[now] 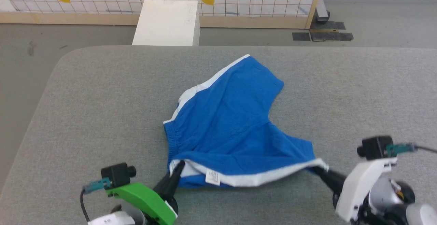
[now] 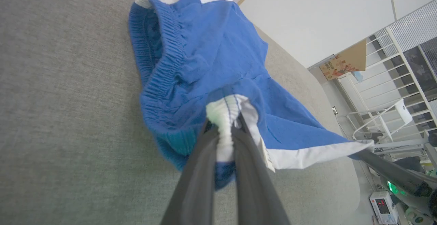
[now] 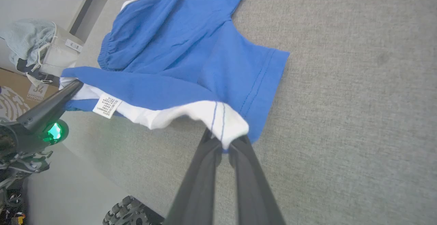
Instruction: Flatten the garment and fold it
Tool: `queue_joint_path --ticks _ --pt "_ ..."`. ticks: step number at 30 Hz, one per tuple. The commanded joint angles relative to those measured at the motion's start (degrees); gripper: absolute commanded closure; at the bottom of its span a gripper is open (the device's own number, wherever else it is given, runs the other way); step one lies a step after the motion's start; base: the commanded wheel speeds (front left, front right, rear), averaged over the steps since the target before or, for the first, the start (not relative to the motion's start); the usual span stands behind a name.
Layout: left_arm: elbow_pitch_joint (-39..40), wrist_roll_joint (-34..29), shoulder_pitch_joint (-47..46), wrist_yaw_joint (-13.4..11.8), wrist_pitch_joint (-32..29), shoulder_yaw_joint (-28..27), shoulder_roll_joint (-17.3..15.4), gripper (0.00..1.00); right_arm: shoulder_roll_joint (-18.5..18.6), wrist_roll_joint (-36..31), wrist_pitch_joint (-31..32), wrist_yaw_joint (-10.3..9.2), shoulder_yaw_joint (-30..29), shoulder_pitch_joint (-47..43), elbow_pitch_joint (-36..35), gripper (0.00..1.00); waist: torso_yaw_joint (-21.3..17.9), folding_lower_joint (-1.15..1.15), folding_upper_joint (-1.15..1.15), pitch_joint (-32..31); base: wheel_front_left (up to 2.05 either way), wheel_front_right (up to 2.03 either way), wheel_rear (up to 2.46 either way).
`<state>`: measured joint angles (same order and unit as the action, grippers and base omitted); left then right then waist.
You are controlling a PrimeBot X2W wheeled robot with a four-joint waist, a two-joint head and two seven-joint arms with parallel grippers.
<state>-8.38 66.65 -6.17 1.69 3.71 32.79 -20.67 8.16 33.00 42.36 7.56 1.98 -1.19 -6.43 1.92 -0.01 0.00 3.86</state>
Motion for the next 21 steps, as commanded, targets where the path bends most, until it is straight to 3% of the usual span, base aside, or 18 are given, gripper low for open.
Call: queue_joint_path --ticks 1,8,21 --pt "0.3 0.2 -1.5 -0.4 0.4 -0.6 -0.1 1.0 -0.3 -0.6 0.1 -0.08 -0.4 2.6 -0.2 1.0 0.0 0.01 0.0 0.6 0.0 0.0 0.0" --pt "-1.2 0.8 -7.3 -1.8 1.8 -3.5 1.7 1.0 -0.5 -3.4 -0.5 -0.08 -1.6 14.0 4.5 1.0 0.9 0.01 0.0 5.6 0.0 0.0 0.0" --pt "-4.7 -0.4 -19.0 -1.1 4.5 -7.0 3.3 1.0 -0.3 -11.1 -3.5 -0.08 1.8 40.6 19.7 1.0 3.5 0.01 0.0 19.9 0.0 0.0 0.0"
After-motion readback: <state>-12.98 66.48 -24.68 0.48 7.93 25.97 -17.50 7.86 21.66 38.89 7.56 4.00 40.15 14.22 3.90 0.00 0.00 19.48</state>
